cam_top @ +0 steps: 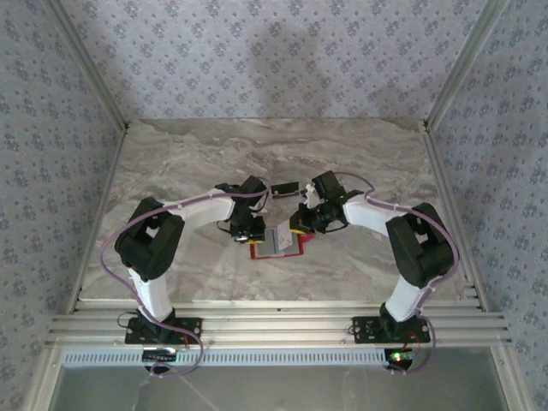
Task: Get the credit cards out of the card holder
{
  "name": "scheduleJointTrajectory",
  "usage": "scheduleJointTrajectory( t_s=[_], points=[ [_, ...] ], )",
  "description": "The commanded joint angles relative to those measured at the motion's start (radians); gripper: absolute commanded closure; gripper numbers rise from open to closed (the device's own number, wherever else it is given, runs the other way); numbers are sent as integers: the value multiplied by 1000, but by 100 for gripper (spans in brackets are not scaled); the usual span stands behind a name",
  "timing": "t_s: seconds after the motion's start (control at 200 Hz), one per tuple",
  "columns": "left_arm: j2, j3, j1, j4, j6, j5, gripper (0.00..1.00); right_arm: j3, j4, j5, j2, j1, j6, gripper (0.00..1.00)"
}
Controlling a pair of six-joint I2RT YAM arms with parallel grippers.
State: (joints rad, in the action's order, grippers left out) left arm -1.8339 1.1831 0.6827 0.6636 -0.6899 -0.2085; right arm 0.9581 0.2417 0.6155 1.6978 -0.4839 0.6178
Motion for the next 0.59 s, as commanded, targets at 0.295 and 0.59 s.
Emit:
scheduleJointTrajectory(
  t_s=[0.295,0.59],
  points=[
    [105,48,10,57,6,76,73,93,188,-203,-160,22,-340,100],
    [191,-43,-10,-11,-18,110,73,264,297,-324,-139,9,-885,99]
  ],
)
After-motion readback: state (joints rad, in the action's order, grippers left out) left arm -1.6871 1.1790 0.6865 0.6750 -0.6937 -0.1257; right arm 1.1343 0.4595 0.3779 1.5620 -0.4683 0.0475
